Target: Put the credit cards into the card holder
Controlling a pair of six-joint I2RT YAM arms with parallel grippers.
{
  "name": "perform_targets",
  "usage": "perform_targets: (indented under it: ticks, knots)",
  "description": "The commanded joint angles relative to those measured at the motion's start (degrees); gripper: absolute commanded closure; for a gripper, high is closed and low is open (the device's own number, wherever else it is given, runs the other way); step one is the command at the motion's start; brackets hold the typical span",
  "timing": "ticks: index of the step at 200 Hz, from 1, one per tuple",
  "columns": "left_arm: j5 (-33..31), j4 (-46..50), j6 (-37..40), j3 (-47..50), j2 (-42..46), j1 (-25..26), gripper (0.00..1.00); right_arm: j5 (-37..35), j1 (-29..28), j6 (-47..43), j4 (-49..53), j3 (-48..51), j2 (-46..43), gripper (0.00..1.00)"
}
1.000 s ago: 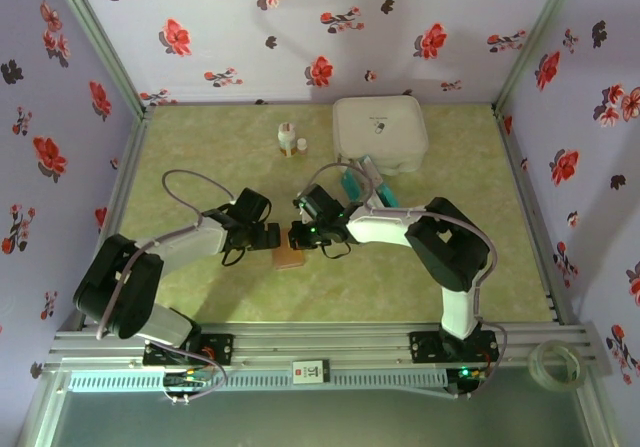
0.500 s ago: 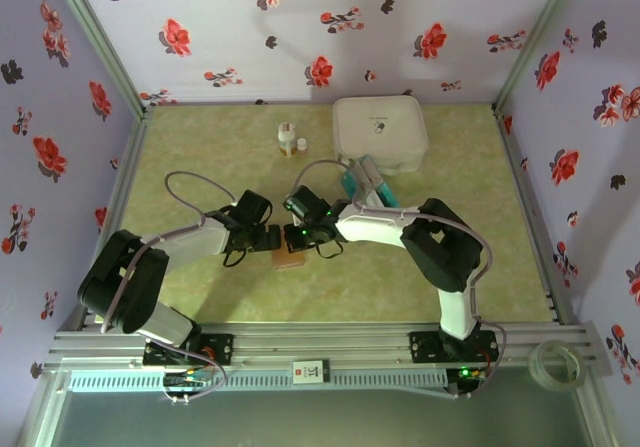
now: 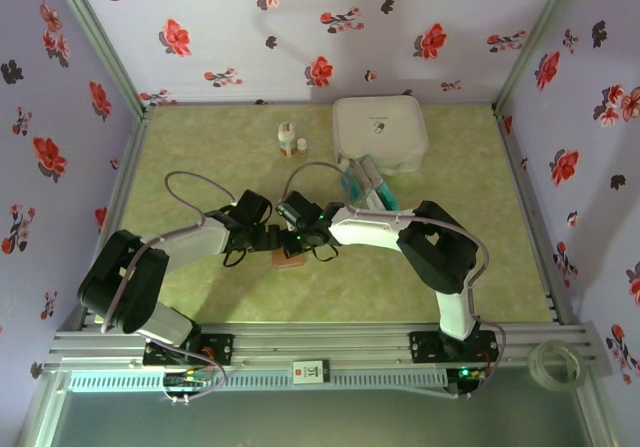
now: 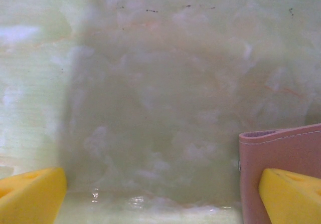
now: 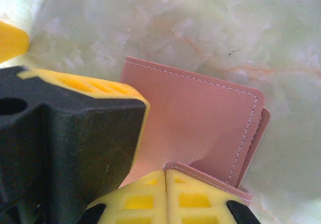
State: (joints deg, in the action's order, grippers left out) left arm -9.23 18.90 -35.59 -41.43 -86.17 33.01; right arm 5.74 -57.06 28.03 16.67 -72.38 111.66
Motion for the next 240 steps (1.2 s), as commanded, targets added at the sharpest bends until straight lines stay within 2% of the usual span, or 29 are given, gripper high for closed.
perform_targets:
  ticks: [1,59,112,204,220,240]
  knots:
    - [-0.08,2.18,0.62,-0.31,-0.92,-0.84,0.00,0.94,-1.02,-0.27,4.66,1.56,3.26,1.00]
    - [-0.52,2.78,0.38,0.90,0.04,-1.37,0.00,0.76,0.64,1.40,3.17,2.52,4.27,1.00]
    - [0.01,1.67,-0.30,2.91,-0.02,-1.29,0.00,4.18,3.65,4.47,1.03,5.00,5.63,1.00]
    - [0.18,1.36,-0.53,2.89,-0.07,-1.19,0.00,6.74,3.76,4.72,2.07,2.81,3.69,1.00]
    - [0.20,1.71,-0.61,2.54,0.11,-1.15,0.00,7.38,3.78,4.50,2.57,1.04,2.90,0.95]
    - [0.23,2.26,-0.62,1.73,0.43,-1.67,0.00,7.96,3.74,4.13,3.49,-1.62,1.89,0.82]
